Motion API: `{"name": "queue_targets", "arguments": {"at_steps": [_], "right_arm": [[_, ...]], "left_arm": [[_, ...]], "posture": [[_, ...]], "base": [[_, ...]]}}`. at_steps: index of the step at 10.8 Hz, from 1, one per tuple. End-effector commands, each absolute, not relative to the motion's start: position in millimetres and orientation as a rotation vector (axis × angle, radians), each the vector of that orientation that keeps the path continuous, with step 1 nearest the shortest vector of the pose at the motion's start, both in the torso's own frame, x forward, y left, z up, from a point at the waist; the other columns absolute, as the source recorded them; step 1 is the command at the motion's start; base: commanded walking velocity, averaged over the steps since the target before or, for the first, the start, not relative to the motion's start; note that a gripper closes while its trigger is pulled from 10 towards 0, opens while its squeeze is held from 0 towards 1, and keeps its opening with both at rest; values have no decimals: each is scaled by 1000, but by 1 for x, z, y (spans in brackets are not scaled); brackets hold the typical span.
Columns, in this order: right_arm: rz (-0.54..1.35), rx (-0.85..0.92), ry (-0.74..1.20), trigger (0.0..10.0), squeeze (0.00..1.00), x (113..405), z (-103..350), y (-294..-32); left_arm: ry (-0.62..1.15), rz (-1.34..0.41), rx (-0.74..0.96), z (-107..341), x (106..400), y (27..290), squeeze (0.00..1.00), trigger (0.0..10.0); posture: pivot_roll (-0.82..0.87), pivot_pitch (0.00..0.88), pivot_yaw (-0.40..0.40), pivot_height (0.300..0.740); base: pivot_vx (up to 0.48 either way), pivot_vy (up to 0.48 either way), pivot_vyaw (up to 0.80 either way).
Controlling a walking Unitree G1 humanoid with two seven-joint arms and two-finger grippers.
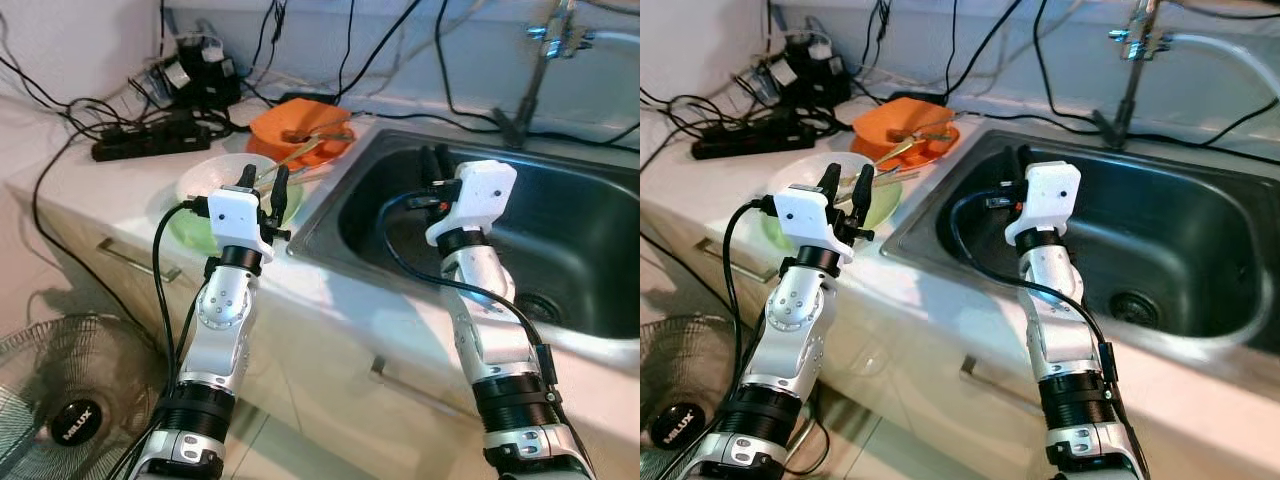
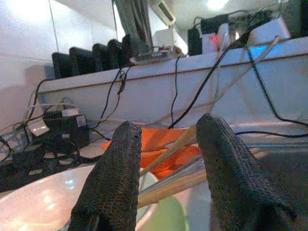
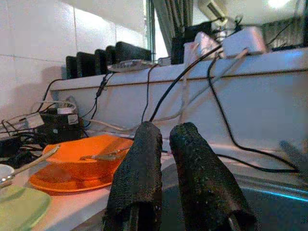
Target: Kitchen organization
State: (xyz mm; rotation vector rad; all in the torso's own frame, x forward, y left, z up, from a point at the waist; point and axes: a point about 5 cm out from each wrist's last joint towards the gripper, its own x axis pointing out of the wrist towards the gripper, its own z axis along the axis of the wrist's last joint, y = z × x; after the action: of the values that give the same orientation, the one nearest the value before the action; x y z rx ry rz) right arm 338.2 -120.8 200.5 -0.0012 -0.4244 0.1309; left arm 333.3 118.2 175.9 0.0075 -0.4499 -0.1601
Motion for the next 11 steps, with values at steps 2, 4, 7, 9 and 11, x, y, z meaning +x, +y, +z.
{"name": "queue_targets", "arguments": {"at_steps": [2, 4, 7, 9, 11], "right_arm": [[145, 9, -437, 10000, 0, 338, 204, -117], [145, 11, -438, 10000, 0, 337, 204, -116], [141, 13, -437, 10000, 0, 337, 204, -116], [139, 13, -436, 10000, 0, 337, 204, -116], [139, 14, -434, 10000, 0, 337, 203, -116]], "left_arm": [[-461, -149, 17, 180, 334, 121, 0, 10000], [-466, -155, 15, 181, 333, 120, 0, 10000], [-481, -171, 2, 183, 333, 118, 0, 10000], [-483, -175, 1, 183, 332, 117, 0, 10000], [-485, -187, 5, 184, 332, 116, 0, 10000]], "posture": [[38, 0, 102, 740], [40, 0, 102, 740], [40, 0, 103, 740], [42, 0, 103, 740], [45, 0, 102, 740]], "base": [[336, 0, 0], [339, 0, 0], [84, 0, 0], [0, 0, 0], [0, 0, 0]]}}
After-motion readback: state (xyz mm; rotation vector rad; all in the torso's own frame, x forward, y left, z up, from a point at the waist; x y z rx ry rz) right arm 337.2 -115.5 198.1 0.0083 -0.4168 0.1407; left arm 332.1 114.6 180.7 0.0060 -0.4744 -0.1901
